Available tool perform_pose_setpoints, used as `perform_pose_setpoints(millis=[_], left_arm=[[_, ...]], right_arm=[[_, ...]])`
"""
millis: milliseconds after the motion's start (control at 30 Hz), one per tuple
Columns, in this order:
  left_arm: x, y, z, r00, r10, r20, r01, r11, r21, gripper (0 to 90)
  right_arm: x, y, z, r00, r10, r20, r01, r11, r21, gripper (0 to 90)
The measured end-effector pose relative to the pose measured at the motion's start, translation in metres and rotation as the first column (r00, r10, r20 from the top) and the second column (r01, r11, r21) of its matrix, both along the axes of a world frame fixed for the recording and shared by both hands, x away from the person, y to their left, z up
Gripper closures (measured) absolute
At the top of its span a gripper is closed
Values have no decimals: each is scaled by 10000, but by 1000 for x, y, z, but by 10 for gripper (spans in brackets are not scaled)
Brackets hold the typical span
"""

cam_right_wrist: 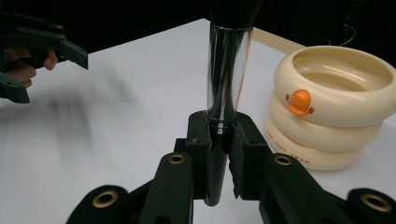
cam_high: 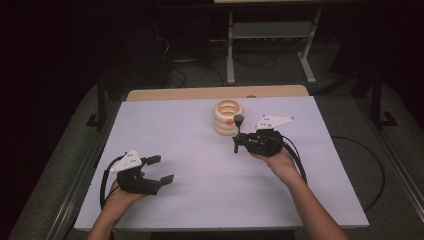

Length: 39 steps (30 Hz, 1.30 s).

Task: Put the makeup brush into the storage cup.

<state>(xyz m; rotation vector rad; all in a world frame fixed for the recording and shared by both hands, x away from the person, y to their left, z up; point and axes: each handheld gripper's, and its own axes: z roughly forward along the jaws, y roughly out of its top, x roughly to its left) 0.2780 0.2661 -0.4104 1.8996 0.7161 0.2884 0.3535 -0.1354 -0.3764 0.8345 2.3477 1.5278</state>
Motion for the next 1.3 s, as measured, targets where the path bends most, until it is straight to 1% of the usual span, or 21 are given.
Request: perform_pose_setpoints(millis=[167, 300, 467, 600, 733, 833, 867, 1100, 1200, 1267, 1300], left_arm=[[1, 1, -1, 10000, -10, -9, 10, 10000, 24, 125], [1, 0, -2, 10000, -27, -63, 27, 10000, -20, 125], [1, 1, -3, 10000, -15, -96, 15, 10000, -38, 125], [1, 0, -3, 9999, 9, -134, -10, 10000, -67, 125], [1, 0, -4, 9998, 45, -196, -48, 9999, -148, 125], [2, 0, -4, 9999, -54, -87, 53, 10000, -57, 125], [2, -1, -4, 9999, 1, -165, -2, 9999, -104, 125], [2, -1, -5, 9999, -54, -130, 53, 10000, -59, 125], [2, -1, -5, 9999, -24, -131, 23, 9999, -137, 125], [2, 0, -4, 9999, -84, -100, 84, 10000, 21, 125], [2, 0, -4, 9999, -77, -102, 77, 10000, 2, 125]], right_arm=[[5, -1, 3, 9999, -107, 5, 107, 9999, 106, 779], [10, -3, 6, 9998, -186, -8, 186, 9992, 345, 779], [14, -3, 11, 9996, -290, -14, 290, 9988, 392, 779], [17, -3, 16, 9994, -317, 112, 312, 9986, 430, 780], [20, -4, 19, 9991, -424, 54, 421, 9979, 498, 780], [24, -4, 23, 9987, -500, 130, 492, 9972, 571, 779], [25, -4, 24, 9988, -485, 118, 477, 9971, 597, 780], [31, -2, 29, 9982, -585, 142, 575, 9964, 627, 779], [34, -1, 31, 9981, -579, 203, 564, 9961, 680, 780], [36, 1, 32, 9981, -576, 236, 559, 9962, 662, 780], [37, 1, 33, 9980, -593, 209, 578, 9962, 655, 780]])
